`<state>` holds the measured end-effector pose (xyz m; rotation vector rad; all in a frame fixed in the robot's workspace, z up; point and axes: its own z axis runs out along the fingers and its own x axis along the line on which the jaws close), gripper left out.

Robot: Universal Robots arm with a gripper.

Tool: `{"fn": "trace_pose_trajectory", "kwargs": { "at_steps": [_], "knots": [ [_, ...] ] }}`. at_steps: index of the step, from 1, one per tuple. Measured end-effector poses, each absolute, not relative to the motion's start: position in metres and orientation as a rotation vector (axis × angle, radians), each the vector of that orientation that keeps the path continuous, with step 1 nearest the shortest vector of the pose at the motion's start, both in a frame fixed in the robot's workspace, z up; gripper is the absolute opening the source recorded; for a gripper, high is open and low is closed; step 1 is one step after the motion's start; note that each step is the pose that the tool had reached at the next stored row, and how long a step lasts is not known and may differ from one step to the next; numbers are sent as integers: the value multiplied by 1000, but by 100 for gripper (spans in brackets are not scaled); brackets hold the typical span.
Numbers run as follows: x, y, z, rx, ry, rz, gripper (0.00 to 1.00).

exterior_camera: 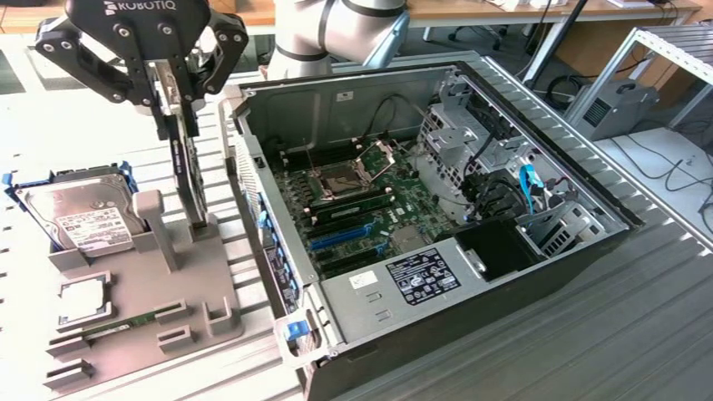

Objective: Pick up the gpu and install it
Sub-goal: 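Pick up the gpu and move the gpu toward the slot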

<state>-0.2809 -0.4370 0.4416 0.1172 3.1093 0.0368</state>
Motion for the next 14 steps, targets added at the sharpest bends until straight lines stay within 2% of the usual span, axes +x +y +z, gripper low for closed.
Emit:
{"fn": "trace_pose_trajectory", "kwargs": {
  "at_steps": [14],
  "knots": [
    [-275, -437, 442, 117, 3110, 33, 27]
  ]
}}
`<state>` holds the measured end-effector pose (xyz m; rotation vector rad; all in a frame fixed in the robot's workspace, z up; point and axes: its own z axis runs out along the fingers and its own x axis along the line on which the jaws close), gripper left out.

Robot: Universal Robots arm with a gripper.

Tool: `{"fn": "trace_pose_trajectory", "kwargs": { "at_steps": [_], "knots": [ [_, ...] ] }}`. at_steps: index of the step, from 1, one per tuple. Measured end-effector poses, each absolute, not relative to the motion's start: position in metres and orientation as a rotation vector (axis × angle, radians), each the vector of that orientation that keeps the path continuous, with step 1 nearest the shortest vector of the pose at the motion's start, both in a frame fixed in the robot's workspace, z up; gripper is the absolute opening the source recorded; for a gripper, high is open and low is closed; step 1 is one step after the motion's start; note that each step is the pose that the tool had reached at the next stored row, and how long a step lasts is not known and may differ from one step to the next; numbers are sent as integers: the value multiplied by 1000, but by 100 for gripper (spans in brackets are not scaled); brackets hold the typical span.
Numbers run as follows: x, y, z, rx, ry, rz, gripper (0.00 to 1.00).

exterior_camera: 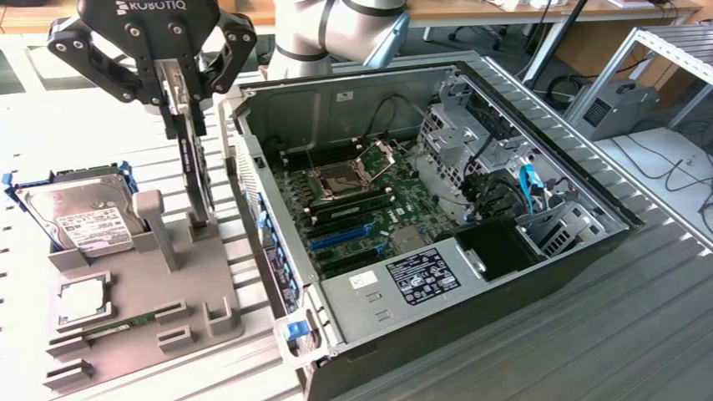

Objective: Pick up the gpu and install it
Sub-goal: 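Pick up the gpu and move the gpu toward the slot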

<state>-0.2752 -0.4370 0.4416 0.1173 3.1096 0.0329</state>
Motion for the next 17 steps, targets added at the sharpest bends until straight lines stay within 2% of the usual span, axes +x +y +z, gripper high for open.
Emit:
{"fn": "trace_pose_trajectory", "kwargs": {
  "at_steps": [17],
  "knots": [
    [-256, -437, 442, 117, 3113, 22, 27]
  ]
}}
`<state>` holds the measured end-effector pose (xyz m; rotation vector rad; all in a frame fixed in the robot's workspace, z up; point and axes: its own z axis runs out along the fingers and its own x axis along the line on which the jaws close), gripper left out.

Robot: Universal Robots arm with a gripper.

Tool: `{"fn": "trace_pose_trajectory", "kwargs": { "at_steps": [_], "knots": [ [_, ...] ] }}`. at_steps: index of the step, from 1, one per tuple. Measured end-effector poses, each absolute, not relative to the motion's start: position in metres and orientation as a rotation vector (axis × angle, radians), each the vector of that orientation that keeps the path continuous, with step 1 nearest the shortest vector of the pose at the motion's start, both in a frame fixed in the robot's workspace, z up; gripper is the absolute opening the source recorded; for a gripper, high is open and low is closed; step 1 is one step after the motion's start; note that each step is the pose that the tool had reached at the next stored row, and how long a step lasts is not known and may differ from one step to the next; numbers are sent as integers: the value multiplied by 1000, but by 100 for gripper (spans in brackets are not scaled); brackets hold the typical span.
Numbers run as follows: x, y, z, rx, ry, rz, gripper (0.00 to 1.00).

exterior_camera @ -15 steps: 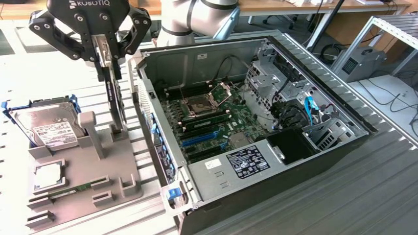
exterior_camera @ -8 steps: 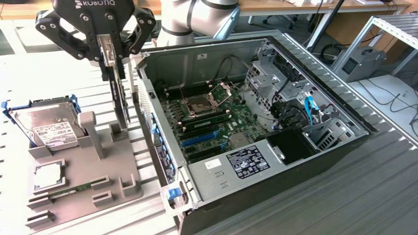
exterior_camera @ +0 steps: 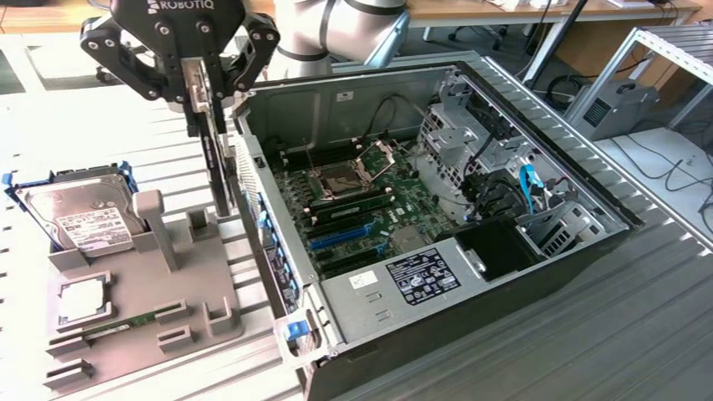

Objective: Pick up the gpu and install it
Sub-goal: 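Pick up the gpu and move the gpu toward the slot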

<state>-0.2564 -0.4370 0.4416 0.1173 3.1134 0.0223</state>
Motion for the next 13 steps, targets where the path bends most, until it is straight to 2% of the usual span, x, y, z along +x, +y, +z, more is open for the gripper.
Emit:
{"fn": "trace_pose_trajectory", "kwargs": {
  "at_steps": [13],
  "knots": [
    [-242, -437, 442, 117, 3116, 16, 27]
  ]
}}
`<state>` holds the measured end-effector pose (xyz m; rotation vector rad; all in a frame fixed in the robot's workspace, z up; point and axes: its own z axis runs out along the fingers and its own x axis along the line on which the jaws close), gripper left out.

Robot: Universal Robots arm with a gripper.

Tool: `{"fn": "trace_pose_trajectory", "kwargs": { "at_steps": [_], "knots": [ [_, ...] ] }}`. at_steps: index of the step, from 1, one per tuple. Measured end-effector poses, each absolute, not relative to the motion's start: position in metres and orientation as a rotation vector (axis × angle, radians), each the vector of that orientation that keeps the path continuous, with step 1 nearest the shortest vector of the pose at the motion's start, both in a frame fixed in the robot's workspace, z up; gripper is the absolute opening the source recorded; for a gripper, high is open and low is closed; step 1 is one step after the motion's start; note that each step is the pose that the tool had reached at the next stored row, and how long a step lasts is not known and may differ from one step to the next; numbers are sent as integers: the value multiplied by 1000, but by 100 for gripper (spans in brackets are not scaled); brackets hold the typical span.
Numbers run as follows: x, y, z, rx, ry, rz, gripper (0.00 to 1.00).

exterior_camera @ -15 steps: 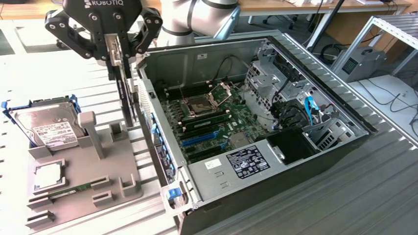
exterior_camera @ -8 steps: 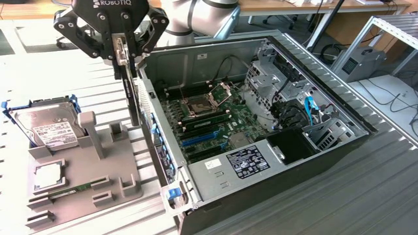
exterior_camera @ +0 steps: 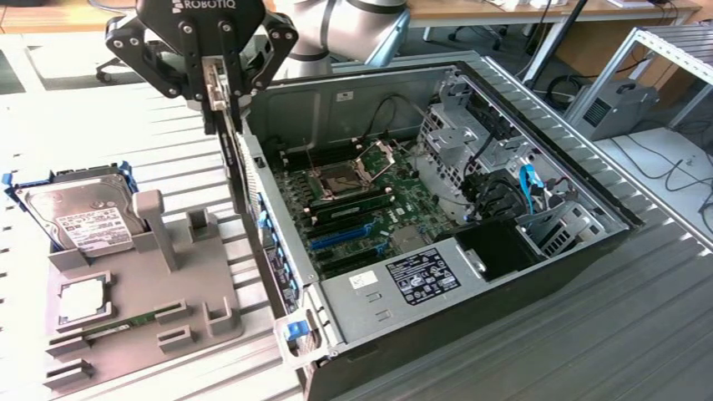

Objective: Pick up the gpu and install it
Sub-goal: 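Pick up the gpu and move the gpu toward the slot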

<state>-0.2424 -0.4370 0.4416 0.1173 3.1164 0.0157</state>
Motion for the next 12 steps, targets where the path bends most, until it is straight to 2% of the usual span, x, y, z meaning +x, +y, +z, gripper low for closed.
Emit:
{"fn": "trace_pose_trajectory", "kwargs": {
  "at_steps": [12],
  "knots": [
    [-230, -437, 442, 117, 3119, 10, 27]
  ]
}}
